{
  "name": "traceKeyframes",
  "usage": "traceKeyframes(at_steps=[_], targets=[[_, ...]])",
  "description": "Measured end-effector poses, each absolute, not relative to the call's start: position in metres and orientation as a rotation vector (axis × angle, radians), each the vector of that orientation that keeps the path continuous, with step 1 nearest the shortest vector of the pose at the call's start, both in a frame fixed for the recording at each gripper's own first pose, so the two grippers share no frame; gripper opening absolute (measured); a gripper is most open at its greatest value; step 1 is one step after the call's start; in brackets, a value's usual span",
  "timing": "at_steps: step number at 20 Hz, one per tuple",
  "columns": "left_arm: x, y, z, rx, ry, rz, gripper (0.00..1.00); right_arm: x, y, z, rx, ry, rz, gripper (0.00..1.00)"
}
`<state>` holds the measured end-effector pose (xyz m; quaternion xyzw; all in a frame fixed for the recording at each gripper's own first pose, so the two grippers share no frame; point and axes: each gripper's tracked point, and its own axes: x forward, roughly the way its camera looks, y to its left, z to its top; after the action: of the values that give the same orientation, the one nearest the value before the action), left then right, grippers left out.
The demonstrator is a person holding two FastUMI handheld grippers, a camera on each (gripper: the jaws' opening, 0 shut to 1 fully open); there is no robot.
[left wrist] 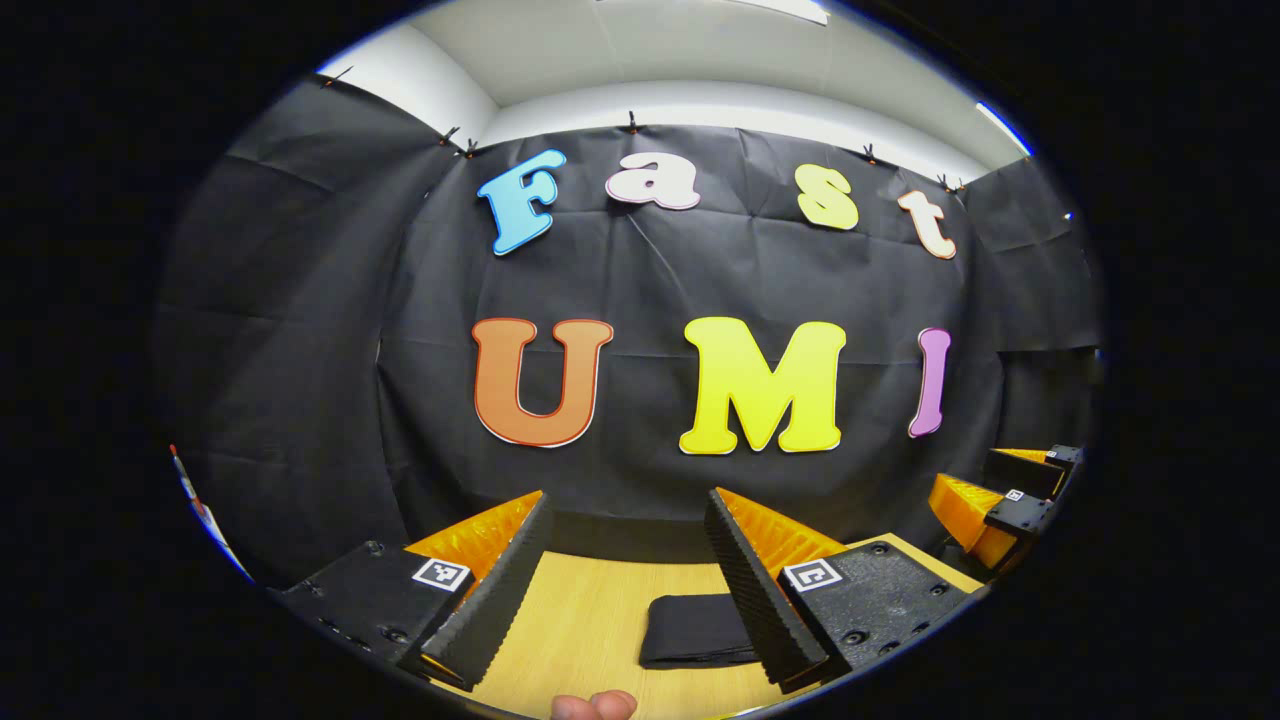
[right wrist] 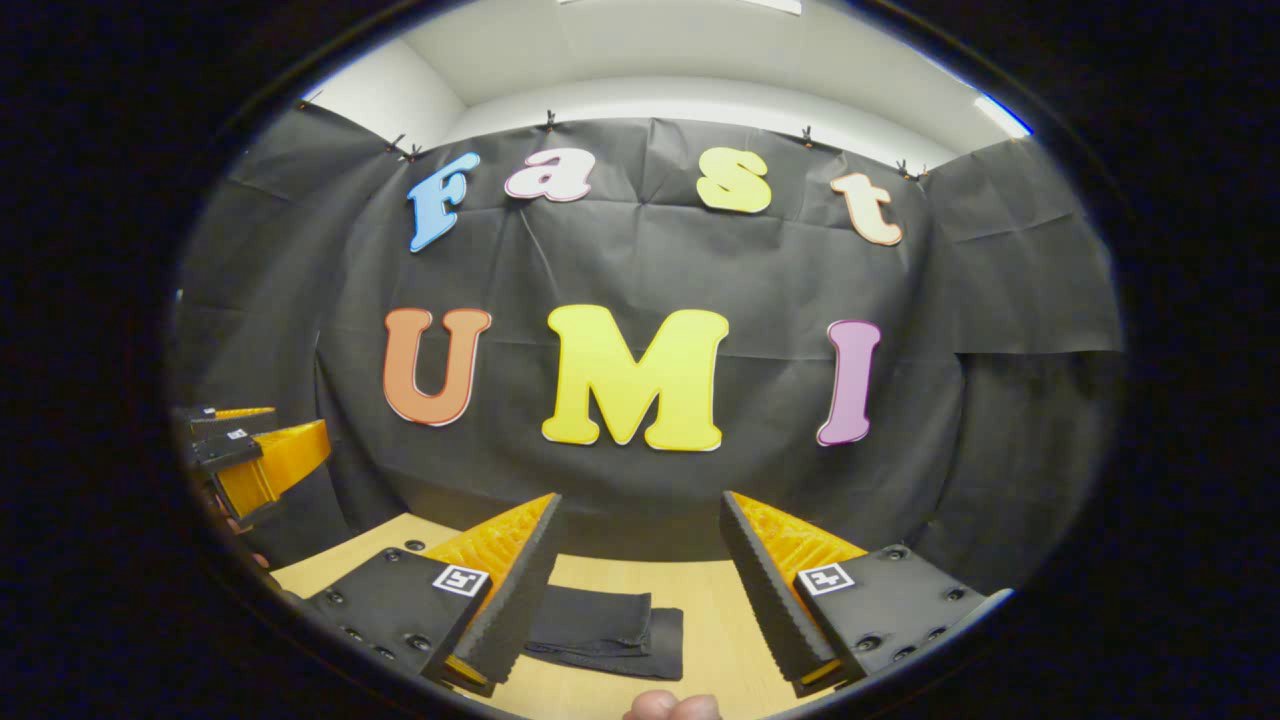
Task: Grasp the waist and the cuffs of the jeans and fold them to make the two legs overlap; first hold the waist and fold one-third of the jeans toward the cuffs, then hold the cuffs and fold the remaining one-third in the same direction to finish folding.
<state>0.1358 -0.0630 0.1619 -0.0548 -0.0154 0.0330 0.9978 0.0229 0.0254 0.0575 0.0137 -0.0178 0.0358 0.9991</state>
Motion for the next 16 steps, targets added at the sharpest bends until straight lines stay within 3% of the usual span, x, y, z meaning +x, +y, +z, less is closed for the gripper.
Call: traceKeyframes(at_steps=[16], targets=[[0.117, -0.047, 0.152, -0.112, -0.011, 0.088, 0.98, 0.014, 0.037, 0.055, 0.053, -0.024, 0.085, 0.94]])
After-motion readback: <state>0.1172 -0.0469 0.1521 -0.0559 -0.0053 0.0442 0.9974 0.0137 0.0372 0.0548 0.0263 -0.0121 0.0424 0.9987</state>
